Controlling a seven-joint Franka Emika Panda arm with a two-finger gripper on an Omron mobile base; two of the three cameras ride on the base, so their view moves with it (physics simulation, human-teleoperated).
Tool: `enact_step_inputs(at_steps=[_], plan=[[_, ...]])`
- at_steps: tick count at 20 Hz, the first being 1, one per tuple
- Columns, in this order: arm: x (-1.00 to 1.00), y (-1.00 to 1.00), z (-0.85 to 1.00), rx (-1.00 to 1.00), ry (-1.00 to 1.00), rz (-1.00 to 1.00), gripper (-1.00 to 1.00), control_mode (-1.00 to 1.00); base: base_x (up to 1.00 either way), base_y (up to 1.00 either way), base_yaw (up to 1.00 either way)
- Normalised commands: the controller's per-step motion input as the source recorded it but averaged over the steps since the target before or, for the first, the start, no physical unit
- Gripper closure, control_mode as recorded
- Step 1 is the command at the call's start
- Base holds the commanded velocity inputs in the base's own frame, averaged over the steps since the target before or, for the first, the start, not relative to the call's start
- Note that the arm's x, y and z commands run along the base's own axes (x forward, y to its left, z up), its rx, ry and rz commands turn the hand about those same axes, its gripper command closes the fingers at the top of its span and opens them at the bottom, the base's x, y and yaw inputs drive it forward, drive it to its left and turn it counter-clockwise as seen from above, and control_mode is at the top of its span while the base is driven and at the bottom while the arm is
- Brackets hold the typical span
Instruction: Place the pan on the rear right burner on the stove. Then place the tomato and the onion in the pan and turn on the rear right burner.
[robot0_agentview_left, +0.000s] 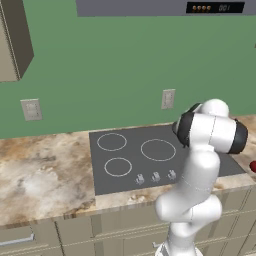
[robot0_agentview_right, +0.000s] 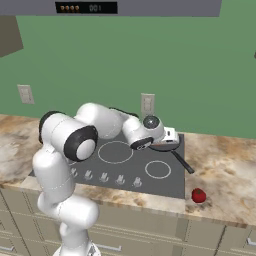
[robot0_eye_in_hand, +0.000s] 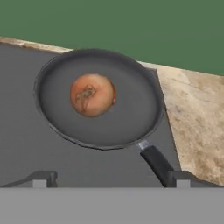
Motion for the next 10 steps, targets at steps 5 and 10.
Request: enact_step_inputs(at_steps=[5,10], plan=[[-0.74,-0.11,0.15,0.00,0.00,-0.12,-1.00,-1.00,0.00,0.00,0.00],[-0.52,-0.11,0.25,0.00,0.00,-0.17,-1.00,-1.00,0.00,0.00,0.00]])
